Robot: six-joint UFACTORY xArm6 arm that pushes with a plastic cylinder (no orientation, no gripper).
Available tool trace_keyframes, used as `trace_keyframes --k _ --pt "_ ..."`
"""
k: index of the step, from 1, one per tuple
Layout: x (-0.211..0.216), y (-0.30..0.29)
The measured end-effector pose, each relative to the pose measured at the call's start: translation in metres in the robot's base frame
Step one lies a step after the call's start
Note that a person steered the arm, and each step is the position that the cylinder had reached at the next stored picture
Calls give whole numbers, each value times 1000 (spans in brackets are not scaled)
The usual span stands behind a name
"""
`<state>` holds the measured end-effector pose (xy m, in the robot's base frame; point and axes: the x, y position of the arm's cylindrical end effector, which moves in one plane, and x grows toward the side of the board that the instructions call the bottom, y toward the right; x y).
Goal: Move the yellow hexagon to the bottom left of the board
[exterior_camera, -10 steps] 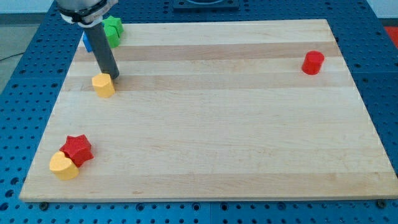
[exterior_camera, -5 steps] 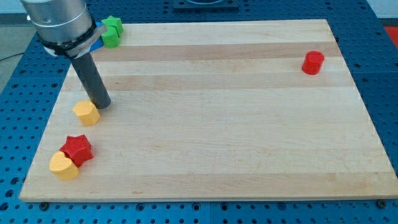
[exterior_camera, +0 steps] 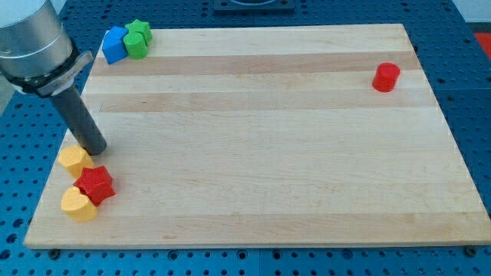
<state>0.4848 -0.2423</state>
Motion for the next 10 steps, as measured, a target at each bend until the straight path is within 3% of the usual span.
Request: trace_keyframes --k 4,10 --pt "-9 -37" --pt "12 -28"
